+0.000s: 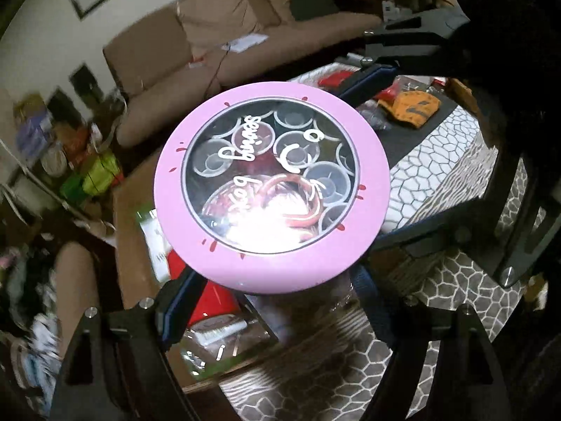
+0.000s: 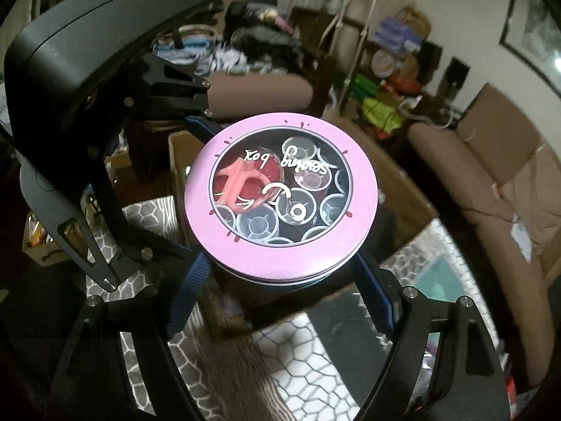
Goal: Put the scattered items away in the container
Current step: 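Lift the pink-lidded tin with the left tool toward the cardboard box, then lower the tin into the box and open the left tool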
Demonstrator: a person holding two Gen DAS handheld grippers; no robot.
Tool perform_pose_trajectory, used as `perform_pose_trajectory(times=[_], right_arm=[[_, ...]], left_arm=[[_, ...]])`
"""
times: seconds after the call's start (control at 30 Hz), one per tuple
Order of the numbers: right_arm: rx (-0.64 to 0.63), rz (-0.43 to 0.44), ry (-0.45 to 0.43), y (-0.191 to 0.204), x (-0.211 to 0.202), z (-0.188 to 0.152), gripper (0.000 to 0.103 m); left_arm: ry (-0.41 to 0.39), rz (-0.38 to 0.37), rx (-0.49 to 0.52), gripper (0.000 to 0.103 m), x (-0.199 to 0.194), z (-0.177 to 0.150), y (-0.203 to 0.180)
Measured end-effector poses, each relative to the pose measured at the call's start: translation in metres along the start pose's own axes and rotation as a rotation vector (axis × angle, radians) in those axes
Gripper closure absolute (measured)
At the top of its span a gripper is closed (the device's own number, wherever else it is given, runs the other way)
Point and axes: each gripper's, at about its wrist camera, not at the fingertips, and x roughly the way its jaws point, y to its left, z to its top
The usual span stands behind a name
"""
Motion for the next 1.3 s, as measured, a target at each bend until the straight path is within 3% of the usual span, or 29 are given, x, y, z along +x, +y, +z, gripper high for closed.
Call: perform_pose_trajectory(times=[0.2,0.43,0.87,0.97,1.17,1.3], right_arm=[[-0.015,0.058,0.153,-0.001,0.055,-0.011,0.023],[-0.017,0.088,0.255,-0.014,0.074,-0.021,0.024],[0.009,0.07,0.235,-0.017,0.056,-0.012,0.026],[0.036,0.093,0.209,-0.011,0.046,-0.013,0.026],[0.007,0.037,0.172,0.016,0.034,-0.021,0.026],[-0.003,-0.012,0.173,0.028,0.032,-0.025,0.026]], left_arm=[[0.087,-0.087,-0.008,0.02,0.046,-0.02,0.005],[0.113,-0.142,0.027,0.02,0.053,-0.019,0.011],[0.149,-0.085,0.042,0.02,0.049,-0.019,0.015],[0.123,-0.071,0.046,0.02,0.033,-0.022,0.011],[0.056,-0.034,0.04,0.019,0.002,-0.03,-0.002],[0.054,0.0,0.056,0.019,-0.001,-0.035,-0.016]])
